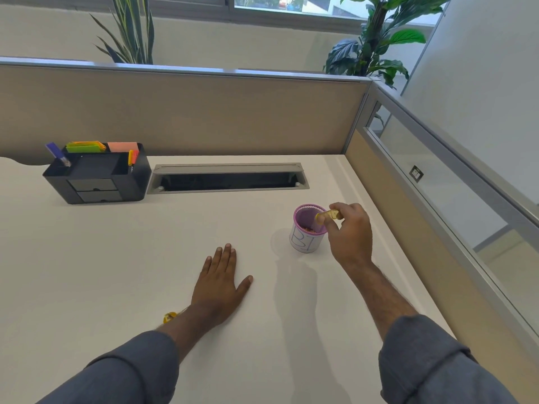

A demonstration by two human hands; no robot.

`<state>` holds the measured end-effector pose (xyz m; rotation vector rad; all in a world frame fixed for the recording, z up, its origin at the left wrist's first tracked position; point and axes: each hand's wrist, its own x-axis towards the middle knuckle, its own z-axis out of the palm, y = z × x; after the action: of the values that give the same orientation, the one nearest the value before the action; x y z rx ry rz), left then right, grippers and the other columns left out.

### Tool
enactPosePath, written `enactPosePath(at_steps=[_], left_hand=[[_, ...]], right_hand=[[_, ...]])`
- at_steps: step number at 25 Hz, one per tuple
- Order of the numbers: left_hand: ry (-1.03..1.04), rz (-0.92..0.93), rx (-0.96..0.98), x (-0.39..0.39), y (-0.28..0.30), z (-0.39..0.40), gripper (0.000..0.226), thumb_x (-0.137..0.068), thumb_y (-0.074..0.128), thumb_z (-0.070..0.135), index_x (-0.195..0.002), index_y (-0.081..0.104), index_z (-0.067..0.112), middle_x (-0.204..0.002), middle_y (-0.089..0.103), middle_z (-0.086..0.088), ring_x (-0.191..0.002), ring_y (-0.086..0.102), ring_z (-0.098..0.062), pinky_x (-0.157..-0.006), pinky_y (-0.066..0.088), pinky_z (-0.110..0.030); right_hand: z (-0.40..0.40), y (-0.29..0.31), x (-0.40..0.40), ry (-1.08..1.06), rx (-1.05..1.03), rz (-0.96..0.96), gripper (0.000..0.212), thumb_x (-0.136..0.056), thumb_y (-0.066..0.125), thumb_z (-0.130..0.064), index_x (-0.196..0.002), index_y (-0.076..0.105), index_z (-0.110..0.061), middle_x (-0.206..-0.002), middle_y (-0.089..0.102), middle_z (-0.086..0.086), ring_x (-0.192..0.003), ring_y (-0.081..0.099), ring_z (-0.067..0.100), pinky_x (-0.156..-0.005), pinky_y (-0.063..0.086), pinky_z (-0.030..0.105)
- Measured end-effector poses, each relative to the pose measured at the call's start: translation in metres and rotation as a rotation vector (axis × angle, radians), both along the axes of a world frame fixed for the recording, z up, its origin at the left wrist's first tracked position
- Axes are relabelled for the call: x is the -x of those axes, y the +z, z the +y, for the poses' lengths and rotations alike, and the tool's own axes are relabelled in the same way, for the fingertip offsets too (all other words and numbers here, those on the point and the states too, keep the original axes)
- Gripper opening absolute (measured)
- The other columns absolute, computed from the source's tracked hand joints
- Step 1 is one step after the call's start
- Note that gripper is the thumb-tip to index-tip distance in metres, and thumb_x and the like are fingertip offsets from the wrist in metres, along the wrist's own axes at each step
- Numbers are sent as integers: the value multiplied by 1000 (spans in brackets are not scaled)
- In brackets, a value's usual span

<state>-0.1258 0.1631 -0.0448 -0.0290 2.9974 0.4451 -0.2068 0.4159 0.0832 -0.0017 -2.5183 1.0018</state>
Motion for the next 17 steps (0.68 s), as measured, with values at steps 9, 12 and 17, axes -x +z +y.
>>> enactPosePath(at_steps=[9, 12, 17], left_hand=[[-40, -48, -120, 0, 29, -9, 79, -96, 25, 61, -157, 2, 17, -168, -4, 3, -154, -5, -12, -125, -2, -32], [-58, 6, -146, -5, 42, -9, 76, -97, 29, 59, -157, 9, 17, -168, 2, 3, -155, 0, -13, -125, 1, -31], [-47, -65, -9, -13, 71, -31, 67, -89, 51, 59, -144, 44, 21, -158, 36, 1, -141, 39, -22, -113, 33, -37]], right_hand=[[-3, 8, -17, -202, 1143, -384, 15, -81, 73, -6, -95, 66, -8, -88, 67, 10, -69, 60, 20, -53, 39, 25], [-6, 10, -25, -129, 1394, -476, 9, -82, 66, -4, -86, 63, -11, -85, 65, 9, -63, 57, 16, -45, 36, 22], [-21, 3, -40, 71, 1521, -534, 17, -86, 63, -5, -101, 63, -14, -93, 63, 3, -59, 44, 9, -41, 31, 17]])
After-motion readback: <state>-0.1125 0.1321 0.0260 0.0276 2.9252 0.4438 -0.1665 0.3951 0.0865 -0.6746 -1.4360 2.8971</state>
